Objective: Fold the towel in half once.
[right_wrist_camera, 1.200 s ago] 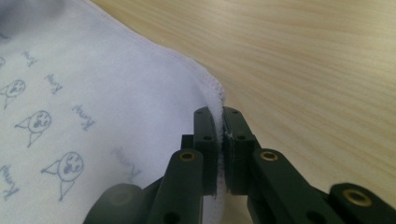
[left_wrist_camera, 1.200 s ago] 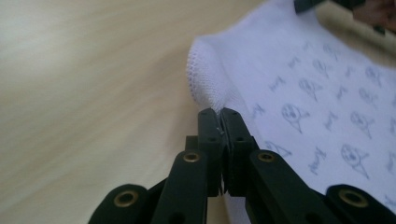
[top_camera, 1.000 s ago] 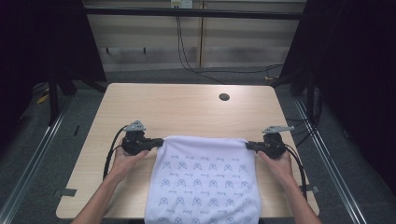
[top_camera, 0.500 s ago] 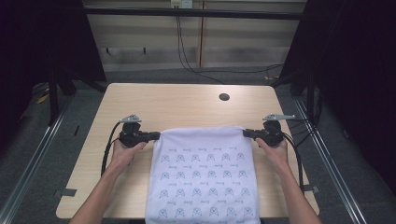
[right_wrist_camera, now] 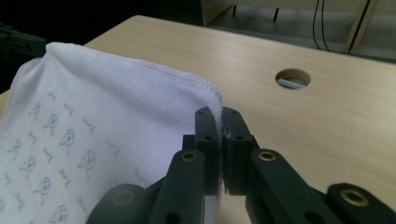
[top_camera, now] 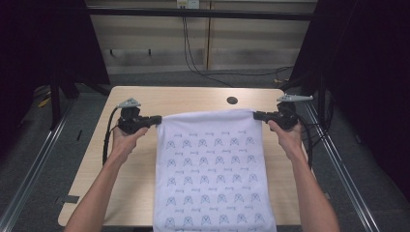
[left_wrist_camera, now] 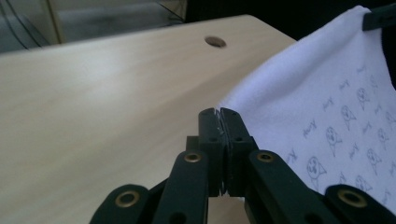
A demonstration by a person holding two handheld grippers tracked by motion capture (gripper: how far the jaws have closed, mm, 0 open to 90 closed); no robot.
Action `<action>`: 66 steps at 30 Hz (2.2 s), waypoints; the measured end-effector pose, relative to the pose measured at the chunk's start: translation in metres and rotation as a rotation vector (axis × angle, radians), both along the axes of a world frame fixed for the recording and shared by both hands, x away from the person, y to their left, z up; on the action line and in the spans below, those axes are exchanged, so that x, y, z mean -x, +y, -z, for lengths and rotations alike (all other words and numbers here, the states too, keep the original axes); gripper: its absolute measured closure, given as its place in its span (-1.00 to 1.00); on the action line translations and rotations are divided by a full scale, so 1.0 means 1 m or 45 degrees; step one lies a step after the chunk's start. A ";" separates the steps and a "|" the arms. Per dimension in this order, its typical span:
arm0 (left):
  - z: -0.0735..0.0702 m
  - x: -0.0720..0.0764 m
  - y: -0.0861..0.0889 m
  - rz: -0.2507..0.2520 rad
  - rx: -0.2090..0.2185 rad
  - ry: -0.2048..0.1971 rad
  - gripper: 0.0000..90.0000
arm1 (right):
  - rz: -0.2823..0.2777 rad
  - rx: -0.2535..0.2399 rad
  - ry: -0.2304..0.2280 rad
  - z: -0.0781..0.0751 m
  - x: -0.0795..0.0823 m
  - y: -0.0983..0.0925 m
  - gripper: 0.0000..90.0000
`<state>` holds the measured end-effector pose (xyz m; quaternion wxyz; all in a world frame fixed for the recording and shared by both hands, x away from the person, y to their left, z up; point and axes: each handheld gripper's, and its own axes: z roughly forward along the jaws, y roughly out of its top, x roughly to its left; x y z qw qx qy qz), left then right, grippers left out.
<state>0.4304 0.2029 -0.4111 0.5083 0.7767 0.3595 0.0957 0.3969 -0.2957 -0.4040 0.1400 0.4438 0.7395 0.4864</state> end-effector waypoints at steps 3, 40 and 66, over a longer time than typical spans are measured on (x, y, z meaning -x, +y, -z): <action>-0.024 -0.003 0.000 -0.005 0.010 -0.056 0.98 | -0.003 0.001 -0.046 -0.021 -0.003 -0.002 0.94; 0.048 0.177 0.008 0.387 -0.063 0.158 0.99 | -0.281 0.052 0.206 0.049 0.192 -0.002 0.95; 0.085 0.129 -0.017 0.270 -0.310 0.226 0.99 | -0.264 0.240 0.397 0.088 0.167 0.017 0.95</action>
